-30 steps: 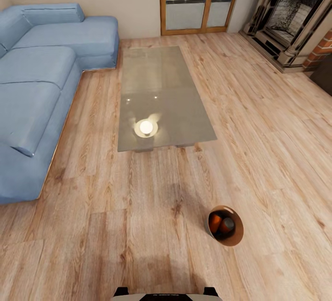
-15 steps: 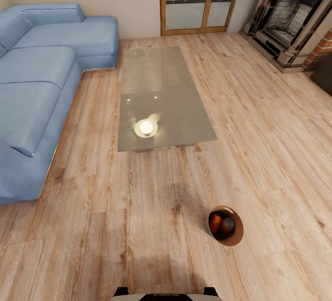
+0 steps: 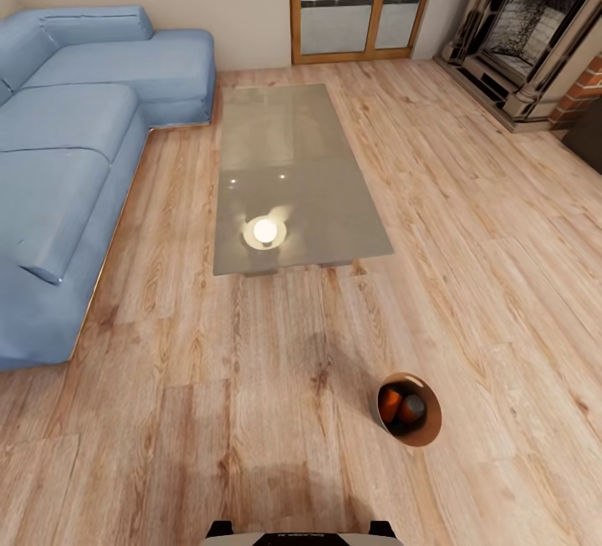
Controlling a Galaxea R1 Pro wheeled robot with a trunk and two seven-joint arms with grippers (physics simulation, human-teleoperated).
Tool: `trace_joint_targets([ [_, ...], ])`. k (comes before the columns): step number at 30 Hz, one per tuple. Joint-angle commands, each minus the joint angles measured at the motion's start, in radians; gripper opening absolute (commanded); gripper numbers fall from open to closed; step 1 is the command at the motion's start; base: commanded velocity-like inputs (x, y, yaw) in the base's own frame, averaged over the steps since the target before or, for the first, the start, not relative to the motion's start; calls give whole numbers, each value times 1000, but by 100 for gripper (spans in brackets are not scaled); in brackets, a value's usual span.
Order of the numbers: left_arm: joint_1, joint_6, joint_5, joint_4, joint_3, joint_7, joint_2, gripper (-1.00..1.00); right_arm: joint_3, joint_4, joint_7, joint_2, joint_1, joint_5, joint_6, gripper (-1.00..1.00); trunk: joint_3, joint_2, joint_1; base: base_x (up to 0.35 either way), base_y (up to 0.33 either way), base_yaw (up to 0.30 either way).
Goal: Put the three can of soda from the living room inside the tash can in the kitchen.
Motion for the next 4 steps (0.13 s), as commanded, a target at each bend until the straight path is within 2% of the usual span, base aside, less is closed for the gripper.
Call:
trace_joint_targets([
  [1, 0, 0, 0, 0, 0, 0, 0, 100, 0, 0, 0, 0, 0, 0, 0, 100, 0, 0, 0, 0, 0, 0],
  [4, 0, 0, 0, 1, 0, 0, 0, 100, 0, 0, 0, 0, 0, 0, 0, 100, 0, 0, 0, 0, 0, 0],
])
